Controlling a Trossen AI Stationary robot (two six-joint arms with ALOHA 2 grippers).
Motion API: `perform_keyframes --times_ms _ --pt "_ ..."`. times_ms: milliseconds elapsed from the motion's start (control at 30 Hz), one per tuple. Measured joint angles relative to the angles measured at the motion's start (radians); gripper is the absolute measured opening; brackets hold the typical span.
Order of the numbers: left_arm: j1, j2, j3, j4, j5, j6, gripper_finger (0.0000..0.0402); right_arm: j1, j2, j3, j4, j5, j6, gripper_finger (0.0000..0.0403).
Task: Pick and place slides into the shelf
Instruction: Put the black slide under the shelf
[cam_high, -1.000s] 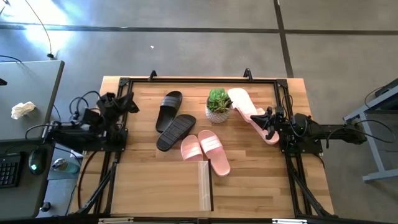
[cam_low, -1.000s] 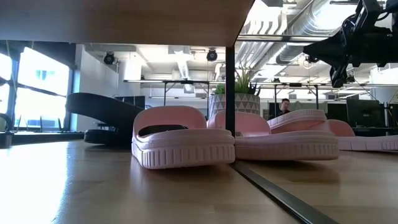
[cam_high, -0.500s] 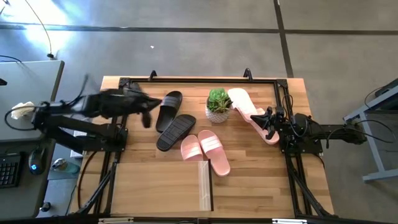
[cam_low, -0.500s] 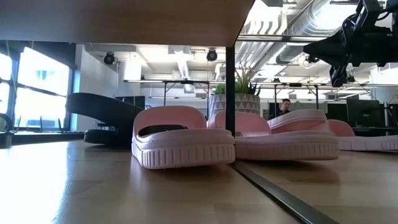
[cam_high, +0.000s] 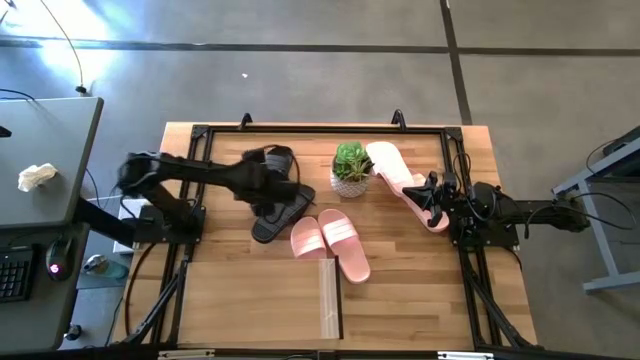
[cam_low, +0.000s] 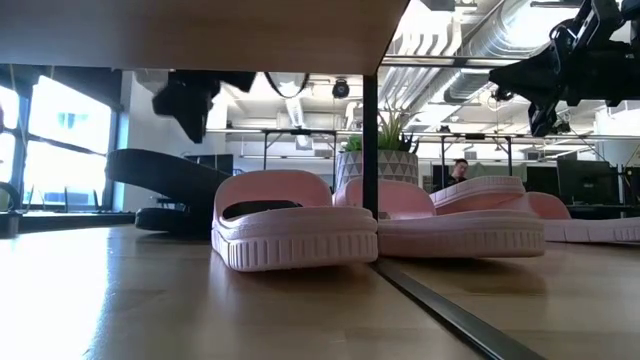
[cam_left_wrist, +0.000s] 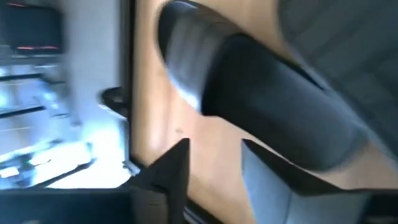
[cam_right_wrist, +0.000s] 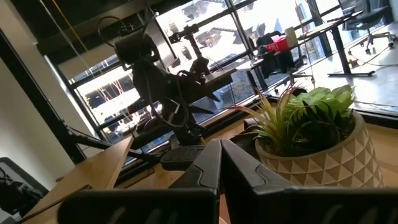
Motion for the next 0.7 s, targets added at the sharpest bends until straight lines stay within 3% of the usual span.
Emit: perform_keyframes --times_ms 133,267,533,700 --pt "0.0 0.046 -0.003 0.049 -0.028 0.036 0.0185 0.0 0.0 0.0 0.0 0.0 0.0 0.0001" --pt "0.022 0.033 -0.045 0.228 -0.006 0.14 0.0202 0.0 0.0 0.0 0.0 -0.003 -0.018 0.0001" --pt "0.142 0.023 -0.108 0.313 0.043 0.243 0.0196 0.0 0.0 0.0 0.0 -0.006 -0.077 0.0001" --pt "0.217 0.023 -0.146 0.374 0.13 0.31 0.0185 0.0 0.0 0.0 0.0 -0.006 -0.087 0.0001"
